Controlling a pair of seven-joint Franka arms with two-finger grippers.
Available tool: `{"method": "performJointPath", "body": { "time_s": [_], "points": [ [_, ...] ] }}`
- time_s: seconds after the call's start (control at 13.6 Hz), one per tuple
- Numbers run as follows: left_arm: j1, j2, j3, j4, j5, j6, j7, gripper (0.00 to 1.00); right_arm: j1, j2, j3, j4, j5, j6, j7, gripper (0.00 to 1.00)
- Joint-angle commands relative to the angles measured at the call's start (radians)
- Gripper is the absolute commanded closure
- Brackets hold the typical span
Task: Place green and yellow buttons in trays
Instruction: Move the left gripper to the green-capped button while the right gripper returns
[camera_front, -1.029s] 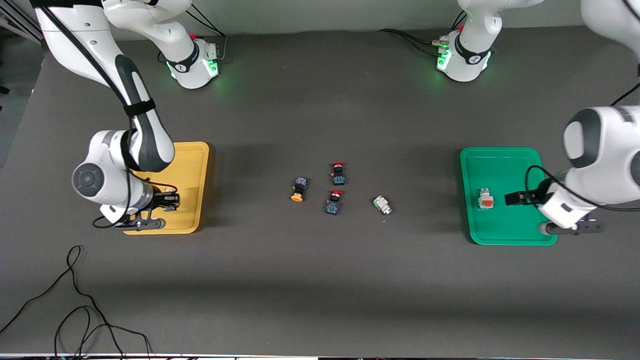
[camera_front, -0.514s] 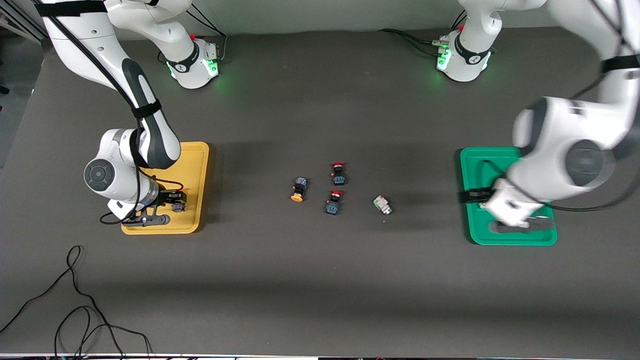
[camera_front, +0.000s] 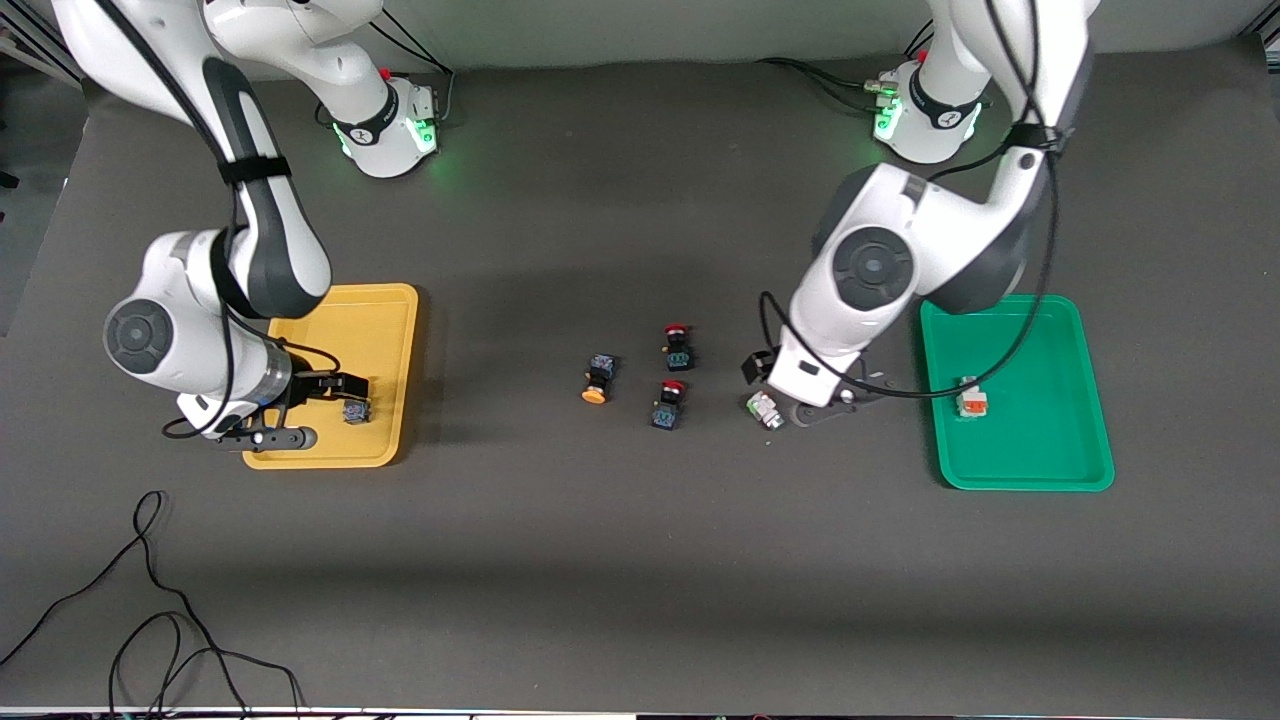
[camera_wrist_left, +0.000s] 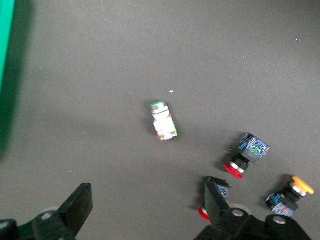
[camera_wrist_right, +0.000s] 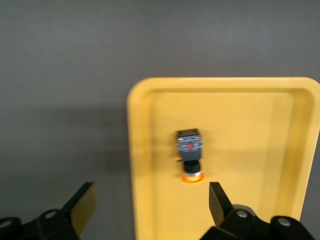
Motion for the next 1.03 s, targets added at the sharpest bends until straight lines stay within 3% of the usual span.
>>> {"method": "performJointPath", "body": {
  "time_s": [0.0,0.22,0.66,0.73,0.96],
  "points": [
    [-0.027,0.066,0.020,0.014,-0.010,0.054,-0.080,0.00,0.081,0.017,-0.002,0.058,0.105,-0.040,0.104,0.00],
    [-0.027,0.152,0.020,0.004,-0.003,0.126,-0.080,0.00,0.190,0.076,-0.002,0.120,0.128,-0.023,0.266,0.00],
    [-0.027,0.267,0.020,-0.027,0.001,0.274,-0.080,0.02,0.400,0.343,0.000,0.331,0.130,0.038,0.550,0.00],
    [-0.027,0.279,0.020,-0.025,0.003,0.285,-0.080,0.10,0.431,0.371,0.000,0.331,0.130,0.075,0.570,0.00],
    [-0.024,0.281,0.020,-0.025,0.003,0.285,-0.079,0.46,0.492,0.442,0.000,0.328,0.130,0.130,0.622,0.00]
  ]
}}
